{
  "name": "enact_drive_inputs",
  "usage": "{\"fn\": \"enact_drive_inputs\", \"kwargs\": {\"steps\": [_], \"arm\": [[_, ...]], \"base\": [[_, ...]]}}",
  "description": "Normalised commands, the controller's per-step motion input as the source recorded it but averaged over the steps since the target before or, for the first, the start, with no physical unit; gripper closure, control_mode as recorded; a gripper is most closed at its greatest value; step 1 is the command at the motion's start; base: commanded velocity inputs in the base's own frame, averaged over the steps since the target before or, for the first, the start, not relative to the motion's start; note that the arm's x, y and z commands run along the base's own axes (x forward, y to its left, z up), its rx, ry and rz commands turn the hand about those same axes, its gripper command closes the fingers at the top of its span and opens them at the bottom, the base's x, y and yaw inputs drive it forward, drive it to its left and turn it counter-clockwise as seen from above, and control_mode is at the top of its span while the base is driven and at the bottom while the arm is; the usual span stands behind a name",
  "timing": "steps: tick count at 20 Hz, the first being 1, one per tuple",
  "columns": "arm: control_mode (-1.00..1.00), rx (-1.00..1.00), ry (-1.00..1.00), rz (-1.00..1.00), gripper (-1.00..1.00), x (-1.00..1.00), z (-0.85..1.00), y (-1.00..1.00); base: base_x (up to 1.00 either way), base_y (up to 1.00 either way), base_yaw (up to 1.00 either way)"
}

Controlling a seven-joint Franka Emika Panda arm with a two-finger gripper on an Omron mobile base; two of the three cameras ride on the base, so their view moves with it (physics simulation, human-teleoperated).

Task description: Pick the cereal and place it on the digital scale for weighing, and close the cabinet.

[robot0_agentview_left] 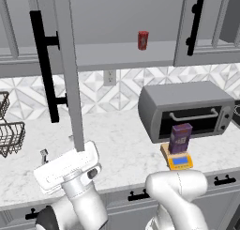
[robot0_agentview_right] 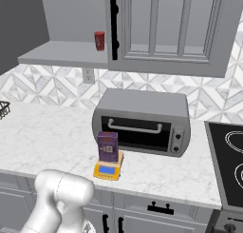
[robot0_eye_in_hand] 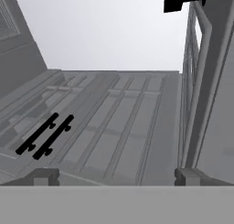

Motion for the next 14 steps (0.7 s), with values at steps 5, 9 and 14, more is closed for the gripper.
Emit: {"fn": "enact_drive_inputs", "kwargs": {"steps": [5,9,14], "arm": [[-1.0,0.03,-0.04,0.0,-1.0,0.0,0.02,0.78],[-1.0,0.05,0.0,0.0,-1.0,0.0,0.28,0.62],[-1.0,0.13,-0.04,-0.01,-1.0,0.0,0.54,-0.03]], "base": [[0.0,0.0,0.0],[0.0,0.0,0.0],[0.0,0.0,0.0]]}}
